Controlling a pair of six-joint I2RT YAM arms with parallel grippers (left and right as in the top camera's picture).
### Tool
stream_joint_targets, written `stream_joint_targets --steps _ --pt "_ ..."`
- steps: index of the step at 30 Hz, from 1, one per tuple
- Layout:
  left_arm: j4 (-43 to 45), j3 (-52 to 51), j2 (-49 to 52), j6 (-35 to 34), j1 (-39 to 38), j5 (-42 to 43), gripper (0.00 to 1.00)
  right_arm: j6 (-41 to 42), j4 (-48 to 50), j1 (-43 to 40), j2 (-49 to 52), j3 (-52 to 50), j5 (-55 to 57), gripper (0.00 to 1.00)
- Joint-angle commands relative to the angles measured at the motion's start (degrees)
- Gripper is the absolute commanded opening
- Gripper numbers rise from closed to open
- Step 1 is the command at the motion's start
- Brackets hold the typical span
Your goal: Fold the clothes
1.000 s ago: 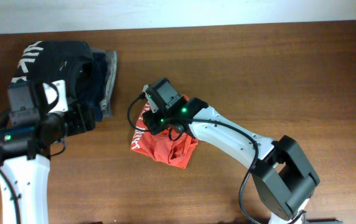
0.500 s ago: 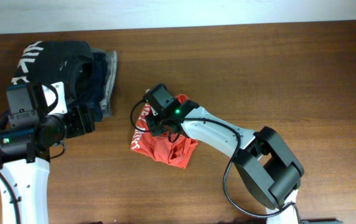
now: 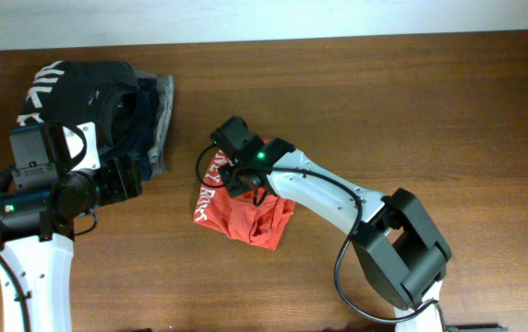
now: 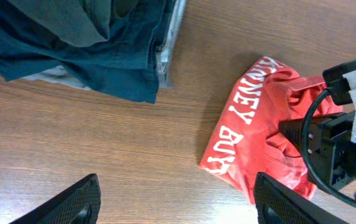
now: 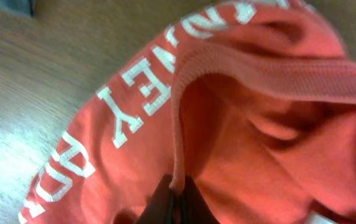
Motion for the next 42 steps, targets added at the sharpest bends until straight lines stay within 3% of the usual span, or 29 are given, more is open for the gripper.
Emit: stream_joint_targets --steps 1,7,13,18,22,23,25,27,31,36,42 --pt "0.0 0.5 0.1 0.7 0.1 3.9 0.82 -0.3 -4.3 -2.4 -2.9 2.5 3.8 0.04" --pt "-0.2 0.5 0.1 2.4 0.0 7.4 0.82 -0.3 -13.6 -7.1 -3.2 2.5 3.7 0.04" --pt "0.0 -1.3 0.7 2.4 -3.5 8.0 0.82 -6.7 -14.4 -8.4 -3.2 2.5 -0.3 0.09" --pt "2.0 -5.1 3.3 2.4 -9.9 8.3 0.82 -7.4 -14.9 -8.3 -3.2 2.5 -0.5 0.09" --pt "8.1 -11.2 7.9 1.4 -15.6 10.6 0.61 -7.4 -15.5 -8.8 -3.2 2.5 -0.4 0.09" --pt "10.1 -12.6 9.2 0.7 -16.7 11.2 0.52 -7.4 -15.9 -9.1 -3.2 2.5 -0.4 0.09" --pt "17.0 -16.2 13.7 -0.2 -19.2 11.6 0.34 -7.4 -16.5 -9.6 -3.2 2.5 -0.5 0.08" --pt "21.3 -17.9 16.7 -0.2 -20.5 12.8 0.26 -7.4 -16.8 -9.6 -3.2 2.5 -0.5 0.08" --pt "34.2 -19.7 26.8 -0.2 -24.8 13.1 0.0 -7.4 -17.8 -9.6 -3.2 2.5 -0.6 0.09" --pt "41.9 -19.7 31.2 -0.2 -27.5 12.6 0.01 -7.4 -18.5 -9.6 -3.2 2.5 -0.6 0.08" --pt "39.8 -19.7 33.8 -0.2 -27.9 6.1 0.01 -7.4 -19.9 -11.1 -3.2 2.5 1.7 0.09"
